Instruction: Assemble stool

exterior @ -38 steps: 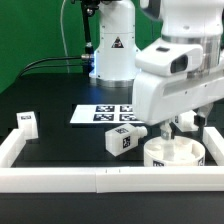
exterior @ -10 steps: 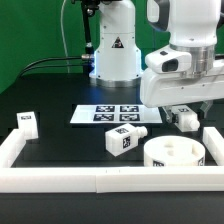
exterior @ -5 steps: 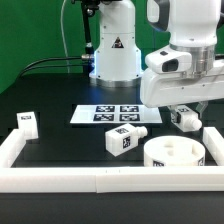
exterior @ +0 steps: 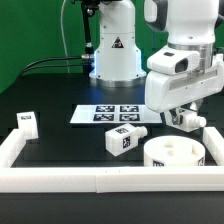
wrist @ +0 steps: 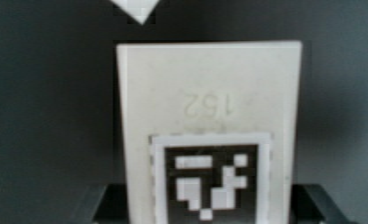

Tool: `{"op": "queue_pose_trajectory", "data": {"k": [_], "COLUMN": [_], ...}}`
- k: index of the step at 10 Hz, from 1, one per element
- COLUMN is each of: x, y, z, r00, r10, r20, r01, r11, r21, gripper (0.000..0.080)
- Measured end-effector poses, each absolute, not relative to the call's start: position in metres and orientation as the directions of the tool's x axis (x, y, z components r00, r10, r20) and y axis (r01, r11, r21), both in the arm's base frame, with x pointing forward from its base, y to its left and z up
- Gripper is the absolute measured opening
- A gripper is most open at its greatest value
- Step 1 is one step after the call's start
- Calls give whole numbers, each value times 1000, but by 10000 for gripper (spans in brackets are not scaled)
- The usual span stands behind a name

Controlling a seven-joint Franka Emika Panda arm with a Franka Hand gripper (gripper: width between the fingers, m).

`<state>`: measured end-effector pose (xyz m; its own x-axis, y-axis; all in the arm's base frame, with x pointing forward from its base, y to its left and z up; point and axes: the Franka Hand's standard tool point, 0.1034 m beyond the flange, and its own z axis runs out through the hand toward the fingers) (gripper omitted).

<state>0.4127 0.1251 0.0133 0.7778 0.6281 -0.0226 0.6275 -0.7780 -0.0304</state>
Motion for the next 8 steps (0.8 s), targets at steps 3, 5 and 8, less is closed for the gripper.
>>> {"op": "queue_pose_trajectory", "data": {"k": [3, 5, 8], "x": [415, 419, 420], "y": [118, 111, 107], "z": [16, 15, 15], "r00": [401, 109, -40], "r10": [916, 993, 998], "r20": [-27, -43, -40], "r01": [915, 993, 998], "r11": [-402, -111, 38], "r21": [-31, -49, -46], "gripper": [333, 333, 333]}}
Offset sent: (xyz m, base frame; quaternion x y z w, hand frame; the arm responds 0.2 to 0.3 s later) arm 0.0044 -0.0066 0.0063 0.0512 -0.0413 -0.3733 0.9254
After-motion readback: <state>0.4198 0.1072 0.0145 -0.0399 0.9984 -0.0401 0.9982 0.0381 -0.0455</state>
